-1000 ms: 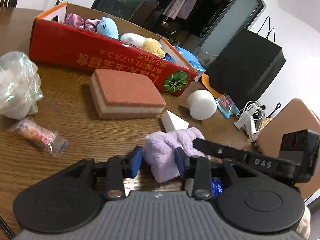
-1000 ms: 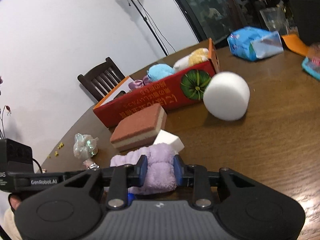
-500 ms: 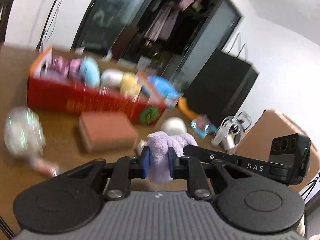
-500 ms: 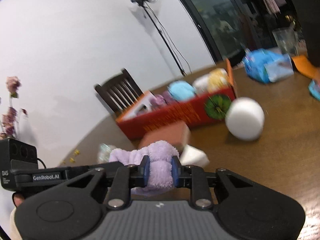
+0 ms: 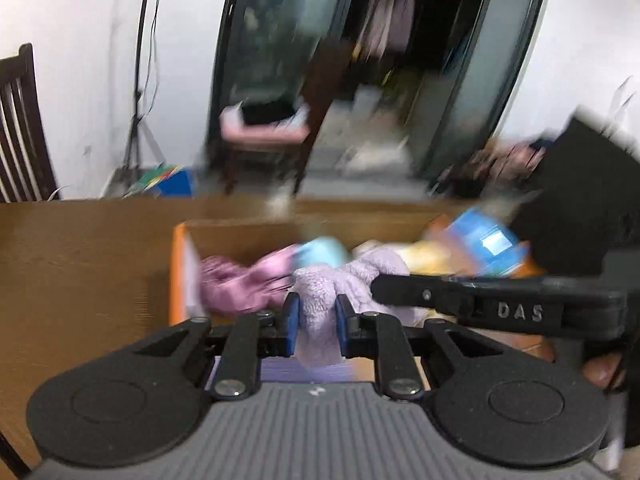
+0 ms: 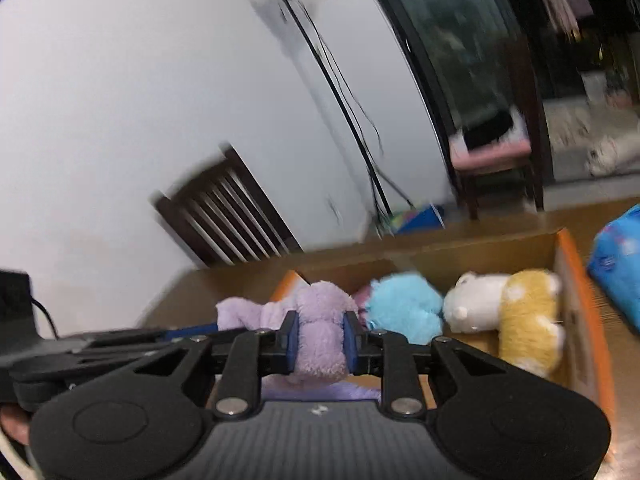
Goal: Organize soft objects
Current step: 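Carry the pink towel into the cardboard box and open both grippers, then move both grippers back toward the brown-and-cream sponge block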
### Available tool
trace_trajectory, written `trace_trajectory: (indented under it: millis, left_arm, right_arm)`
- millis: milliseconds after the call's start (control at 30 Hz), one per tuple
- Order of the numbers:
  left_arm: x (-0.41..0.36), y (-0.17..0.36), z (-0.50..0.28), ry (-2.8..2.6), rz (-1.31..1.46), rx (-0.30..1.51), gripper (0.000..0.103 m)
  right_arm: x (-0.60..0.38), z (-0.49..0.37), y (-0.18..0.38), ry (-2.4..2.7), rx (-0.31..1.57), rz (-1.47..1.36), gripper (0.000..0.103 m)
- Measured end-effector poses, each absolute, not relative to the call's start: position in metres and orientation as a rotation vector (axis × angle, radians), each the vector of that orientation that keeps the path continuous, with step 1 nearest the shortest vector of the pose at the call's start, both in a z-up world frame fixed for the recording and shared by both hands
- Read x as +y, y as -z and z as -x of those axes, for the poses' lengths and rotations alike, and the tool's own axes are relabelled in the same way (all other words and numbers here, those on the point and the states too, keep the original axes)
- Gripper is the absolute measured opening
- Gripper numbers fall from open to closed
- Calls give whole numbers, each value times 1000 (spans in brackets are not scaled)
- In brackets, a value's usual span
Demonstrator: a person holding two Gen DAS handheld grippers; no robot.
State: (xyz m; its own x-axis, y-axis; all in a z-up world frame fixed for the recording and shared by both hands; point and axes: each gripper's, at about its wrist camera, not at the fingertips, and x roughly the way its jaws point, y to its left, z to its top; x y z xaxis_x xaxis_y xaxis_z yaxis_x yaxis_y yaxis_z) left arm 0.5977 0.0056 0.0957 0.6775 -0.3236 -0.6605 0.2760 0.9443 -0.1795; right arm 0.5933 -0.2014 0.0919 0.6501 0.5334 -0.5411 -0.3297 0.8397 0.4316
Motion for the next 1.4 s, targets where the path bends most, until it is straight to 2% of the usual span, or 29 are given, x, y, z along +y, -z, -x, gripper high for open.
trace_trajectory:
  millis: [167, 233, 300, 367, 467, 633, 700, 767, 900, 1033, 1200, 1333, 1400]
  left_arm:
    - [-1, -50, -633, 216, -106, 793, 22]
    - [0, -44, -637, 230, -116, 834, 31]
    - [4, -46, -636, 246, -91, 835, 41]
    - [5, -55, -627, 229, -100, 801, 46]
    - [14, -74, -617, 227, -75, 794, 48]
    - [19, -130, -569, 222, -67, 715, 59]
    - [16, -149, -545, 228, -77, 680, 69]
    - [12, -168, -517, 218, -100, 638, 75]
    - [-1, -195, -474, 230, -123, 589, 76]
    - [-13, -206, -435, 237, -110, 546, 77]
    - [-16, -166, -341, 237, -58, 397, 84]
    - [-25, -114, -270, 249, -3, 398, 85]
    - [-32, -85, -236, 263, 14, 388, 90]
  right_arm:
    - [-158, -655, -42, -403, 875, -272, 24]
    - [-145, -665, -33, -387, 917, -230, 29]
    - [-139, -671, -28, -390, 989, -223, 39]
    - [-140, -671, -30, -388, 986, -212, 44]
    - [-150, -665, -47, -389, 959, -211, 48]
    - [-187, -628, -100, -404, 857, -172, 55]
    - [-208, -606, -122, -401, 817, -146, 57]
    - [-229, -583, -143, -390, 783, -133, 60]
    - [-268, -537, -176, -360, 709, -104, 66]
    - [-291, -502, -192, -360, 672, -122, 66]
    - [-315, -427, -176, -406, 506, -150, 78]
    - [-320, -358, -130, -409, 452, -124, 79]
    - [-320, -323, -105, -411, 439, -107, 79]
